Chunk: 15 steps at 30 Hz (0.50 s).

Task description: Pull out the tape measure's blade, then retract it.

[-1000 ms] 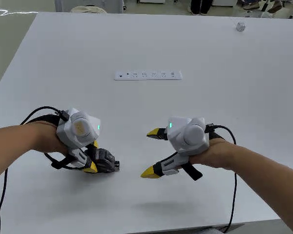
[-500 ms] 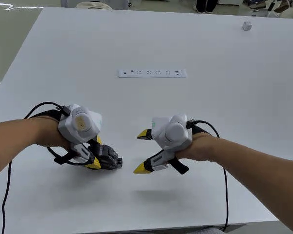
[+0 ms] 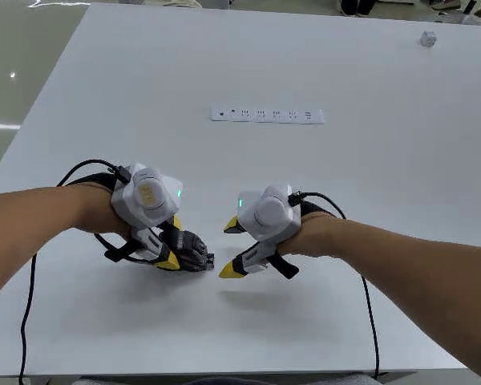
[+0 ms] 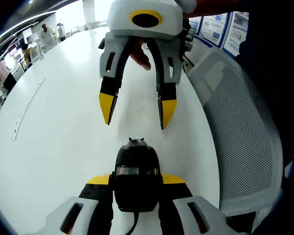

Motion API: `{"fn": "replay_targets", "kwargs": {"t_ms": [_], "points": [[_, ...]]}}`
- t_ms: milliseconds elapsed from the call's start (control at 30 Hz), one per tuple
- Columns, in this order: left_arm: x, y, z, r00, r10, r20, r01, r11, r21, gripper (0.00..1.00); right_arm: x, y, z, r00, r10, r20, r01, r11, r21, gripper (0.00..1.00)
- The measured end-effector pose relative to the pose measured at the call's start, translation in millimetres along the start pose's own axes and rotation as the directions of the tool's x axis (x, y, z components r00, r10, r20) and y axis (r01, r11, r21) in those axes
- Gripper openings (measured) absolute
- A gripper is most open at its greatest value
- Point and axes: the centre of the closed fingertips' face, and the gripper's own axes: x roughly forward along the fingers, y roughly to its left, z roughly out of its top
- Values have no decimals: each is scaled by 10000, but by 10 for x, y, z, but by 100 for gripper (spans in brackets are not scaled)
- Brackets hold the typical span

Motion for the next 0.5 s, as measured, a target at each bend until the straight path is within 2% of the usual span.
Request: {"fn": "replay_targets", "kwargs": {"t_ms": [100, 233, 367, 500], "points": [[-2, 7, 3, 10000, -22, 8, 22, 10000, 24, 32, 86, -10, -19, 9997, 112, -225, -113, 9999, -38, 47], [-6, 9, -1, 10000, 7, 7, -7, 10000, -23, 32, 148, -27, 24, 9996, 230, -189, -226, 9995, 220, 43], [-11, 6, -2, 10000, 19, 17, -19, 10000, -67, 32, 207, 22, -13, 9973, 454, -572, -450, 9990, 71, 35], [-18, -5, -1, 10000, -4, -8, 4, 10000, -67, 32, 237, 47, -13, 9958, 514, -758, -517, 9987, -25, 32]]}}
